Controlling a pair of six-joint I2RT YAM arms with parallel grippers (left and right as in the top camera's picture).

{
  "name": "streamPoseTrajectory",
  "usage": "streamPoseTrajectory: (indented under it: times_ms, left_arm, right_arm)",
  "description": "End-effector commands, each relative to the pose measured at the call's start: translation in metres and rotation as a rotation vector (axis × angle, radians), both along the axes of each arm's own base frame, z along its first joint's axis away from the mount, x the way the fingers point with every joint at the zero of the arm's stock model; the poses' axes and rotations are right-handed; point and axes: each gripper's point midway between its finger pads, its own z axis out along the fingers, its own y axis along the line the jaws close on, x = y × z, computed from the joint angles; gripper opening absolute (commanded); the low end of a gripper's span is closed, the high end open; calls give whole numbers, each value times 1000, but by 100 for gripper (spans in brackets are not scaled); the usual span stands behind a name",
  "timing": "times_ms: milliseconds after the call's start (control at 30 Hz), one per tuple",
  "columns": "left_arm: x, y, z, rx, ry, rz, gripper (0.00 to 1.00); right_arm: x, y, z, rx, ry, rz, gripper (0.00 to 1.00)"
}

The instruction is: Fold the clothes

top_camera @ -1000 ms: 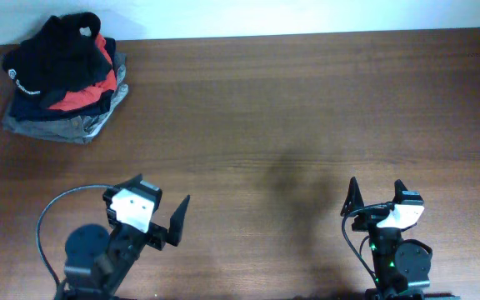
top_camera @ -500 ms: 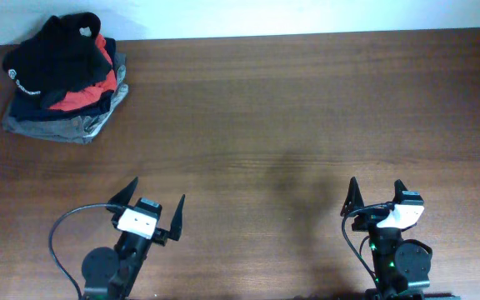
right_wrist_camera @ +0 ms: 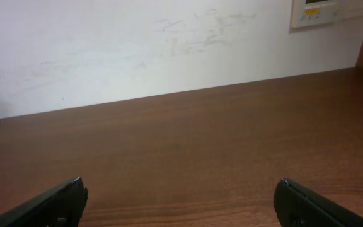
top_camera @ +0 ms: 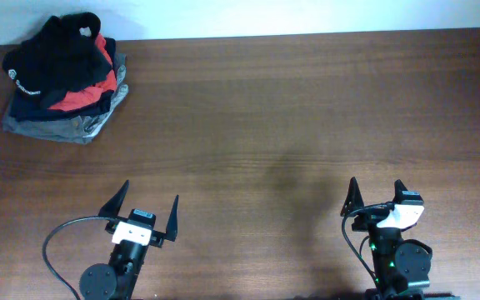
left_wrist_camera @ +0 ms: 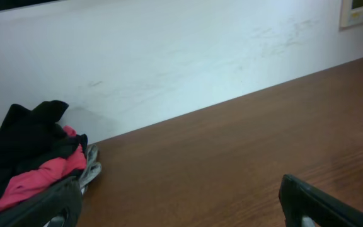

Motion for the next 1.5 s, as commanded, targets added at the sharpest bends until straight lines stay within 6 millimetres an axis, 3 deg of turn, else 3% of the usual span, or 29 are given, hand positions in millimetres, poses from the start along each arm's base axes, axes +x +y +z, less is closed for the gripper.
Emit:
streamPoseTrajectory:
  times_ms: [0, 200, 600, 733, 1467]
  left_arm:
    - [1, 5, -3, 15, -7, 28, 99]
    - [2, 9, 11, 10, -62, 51, 99]
    - [6, 18, -11, 13, 5, 106, 99]
    - [5, 18, -34, 22, 100, 106, 99]
    - [6, 18, -33, 22, 95, 108, 100]
  right_arm:
    - [0, -1, -2, -7, 4, -4, 99]
    - [0, -1, -2, -7, 4, -4, 99]
    - [0, -1, -2, -7, 4, -4, 99]
    - [0, -1, -2, -7, 4, -4, 99]
    - [0, -1, -2, -7, 4, -4, 99]
